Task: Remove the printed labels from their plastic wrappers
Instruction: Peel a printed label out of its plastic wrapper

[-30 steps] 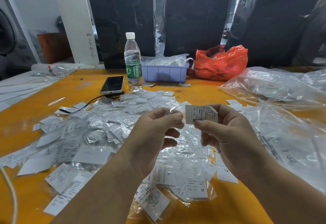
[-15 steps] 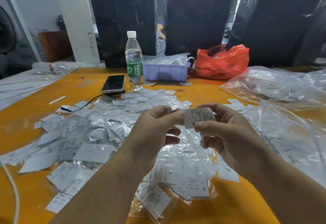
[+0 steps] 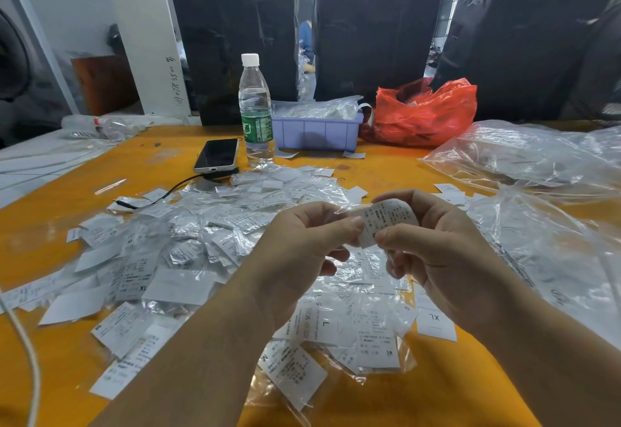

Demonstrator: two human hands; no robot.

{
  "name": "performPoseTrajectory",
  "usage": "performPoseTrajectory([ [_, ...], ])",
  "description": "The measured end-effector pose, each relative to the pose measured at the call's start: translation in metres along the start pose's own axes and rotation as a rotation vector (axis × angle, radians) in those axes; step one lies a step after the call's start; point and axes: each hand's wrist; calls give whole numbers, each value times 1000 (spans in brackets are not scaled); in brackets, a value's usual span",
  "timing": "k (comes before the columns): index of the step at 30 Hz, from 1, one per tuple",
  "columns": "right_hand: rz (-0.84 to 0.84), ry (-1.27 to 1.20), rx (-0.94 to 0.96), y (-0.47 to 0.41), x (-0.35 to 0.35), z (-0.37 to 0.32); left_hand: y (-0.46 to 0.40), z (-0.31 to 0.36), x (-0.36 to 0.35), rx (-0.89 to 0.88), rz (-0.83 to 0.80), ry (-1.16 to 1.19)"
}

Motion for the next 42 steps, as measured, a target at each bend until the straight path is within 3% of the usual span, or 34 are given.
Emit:
performPoseTrajectory([
  [14, -57, -23, -73, -2, -1, 2, 2, 2, 0, 2, -49, -16],
  [26, 106, -15, -97, -6, 5, 4, -1, 5, 1, -28, 90, 59],
  [42, 89, 135, -54, -7, 4, 8, 0, 3, 1, -25, 47, 4],
])
Point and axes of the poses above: each hand's wrist, its own y-axis away from the middle knuckle, its own x-axis out of the back of the hand, z = x × y, and after that the axes turned 14 degrees about y, right-handed
